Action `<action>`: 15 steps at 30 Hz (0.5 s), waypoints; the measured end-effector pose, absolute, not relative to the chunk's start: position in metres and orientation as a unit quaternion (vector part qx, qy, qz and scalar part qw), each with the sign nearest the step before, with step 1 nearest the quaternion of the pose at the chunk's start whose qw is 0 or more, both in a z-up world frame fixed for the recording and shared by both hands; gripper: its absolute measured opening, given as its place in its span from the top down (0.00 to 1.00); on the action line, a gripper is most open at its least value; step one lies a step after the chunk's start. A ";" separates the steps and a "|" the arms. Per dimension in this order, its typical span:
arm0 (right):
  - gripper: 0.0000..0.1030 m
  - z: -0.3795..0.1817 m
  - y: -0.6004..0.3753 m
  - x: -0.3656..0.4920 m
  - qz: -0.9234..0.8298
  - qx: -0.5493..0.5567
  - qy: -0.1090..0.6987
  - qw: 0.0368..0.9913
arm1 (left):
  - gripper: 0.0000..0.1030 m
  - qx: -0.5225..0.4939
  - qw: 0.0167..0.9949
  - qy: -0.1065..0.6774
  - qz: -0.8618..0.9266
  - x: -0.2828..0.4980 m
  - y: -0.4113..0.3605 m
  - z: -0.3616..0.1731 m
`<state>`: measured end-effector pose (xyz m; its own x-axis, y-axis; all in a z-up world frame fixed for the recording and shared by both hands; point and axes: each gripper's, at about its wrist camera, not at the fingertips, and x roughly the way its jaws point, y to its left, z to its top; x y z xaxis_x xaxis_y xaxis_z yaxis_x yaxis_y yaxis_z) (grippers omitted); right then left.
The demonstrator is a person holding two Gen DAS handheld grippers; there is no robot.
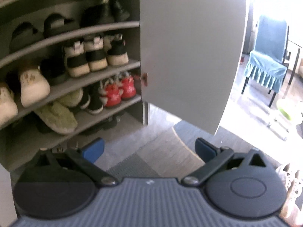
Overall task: Organize scattered shoes
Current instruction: 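Grasp both white sneakers by the heels with the right gripper, then lift and carry the white sneakers with the right gripper into the cabinet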
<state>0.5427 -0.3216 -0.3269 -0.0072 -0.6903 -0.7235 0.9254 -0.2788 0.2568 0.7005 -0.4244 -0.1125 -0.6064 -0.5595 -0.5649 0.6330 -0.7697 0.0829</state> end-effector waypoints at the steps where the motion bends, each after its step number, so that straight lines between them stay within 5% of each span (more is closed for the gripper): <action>1: 0.76 -0.336 -0.333 0.539 -0.692 0.402 0.151 0.580 | 0.00 0.291 0.334 0.055 -0.895 0.700 -0.421 -0.113; 5: 0.86 -0.364 -0.370 0.522 -0.676 0.430 0.137 0.582 | 0.00 0.307 0.331 0.060 -0.890 0.692 -0.417 -0.123; 15: 0.77 -0.367 -0.330 0.508 -0.699 0.446 0.073 0.554 | 0.00 0.297 0.353 0.107 -0.881 0.701 -0.434 -0.126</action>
<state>0.5076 -0.3301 -0.3674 0.0127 -0.7093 -0.7048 0.8395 -0.3753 0.3929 0.7013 -0.4337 -0.1261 -0.5745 -0.5583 -0.5985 0.6858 -0.7275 0.0203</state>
